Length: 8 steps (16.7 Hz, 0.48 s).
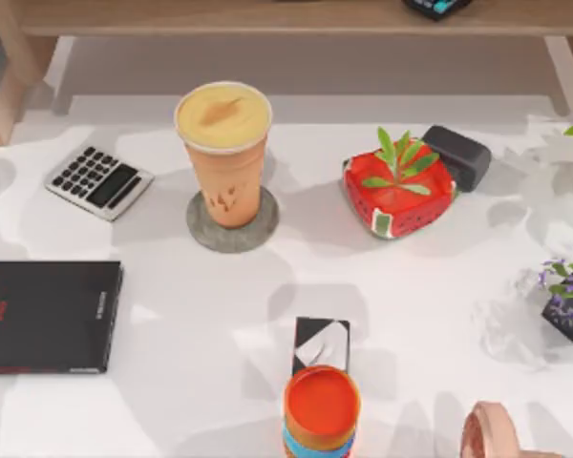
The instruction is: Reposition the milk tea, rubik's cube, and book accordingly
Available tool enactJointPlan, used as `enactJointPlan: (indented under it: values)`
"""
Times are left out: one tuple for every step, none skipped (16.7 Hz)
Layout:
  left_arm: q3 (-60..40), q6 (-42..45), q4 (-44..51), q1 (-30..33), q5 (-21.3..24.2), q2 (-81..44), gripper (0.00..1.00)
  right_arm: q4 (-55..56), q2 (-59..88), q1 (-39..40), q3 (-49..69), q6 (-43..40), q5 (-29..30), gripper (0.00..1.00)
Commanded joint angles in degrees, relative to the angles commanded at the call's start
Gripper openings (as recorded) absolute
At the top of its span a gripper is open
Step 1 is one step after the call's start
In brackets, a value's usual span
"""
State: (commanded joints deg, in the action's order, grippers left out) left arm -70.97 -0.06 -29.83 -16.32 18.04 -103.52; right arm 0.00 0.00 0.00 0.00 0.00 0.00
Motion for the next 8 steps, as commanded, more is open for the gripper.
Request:
enactJointPlan:
  values:
    - [-1.75,-0.03,-1.78,-0.32,0.46,-2.97,1.00,0.00,0.00,0.00,0.00,0.00,0.00,1.00]
    - [-3.18,-0.06,-3.26,-0.56,0.84,-5.32,1.00,0.00,0.00,0.00,0.00,0.00,0.00,1.00]
    - [-4.28,-0.08,-4.40,-0.73,1.13,-7.06,1.00,0.00,0.00,0.00,0.00,0.00,0.00,1.00]
    - [-5.01,-0.10,-5.17,-0.84,1.32,-8.19,1.00,0.00,0.00,0.00,0.00,0.00,0.00,1.00]
    - [-5.34,-0.11,-5.52,-0.88,1.40,-8.70,1.00,0.00,0.00,0.00,0.00,0.00,0.00,1.00]
    - [-5.34,-0.11,-5.52,-0.88,1.40,-8.70,1.00,0.00,0.00,0.00,0.00,0.00,0.00,1.00]
    - [-5.34,-0.11,-5.52,-0.88,1.40,-8.70,1.00,0.00,0.00,0.00,0.00,0.00,0.00,1.00]
    - [-5.34,-0.11,-5.52,-0.88,1.40,-8.70,1.00,0.00,0.00,0.00,0.00,0.00,0.00,1.00]
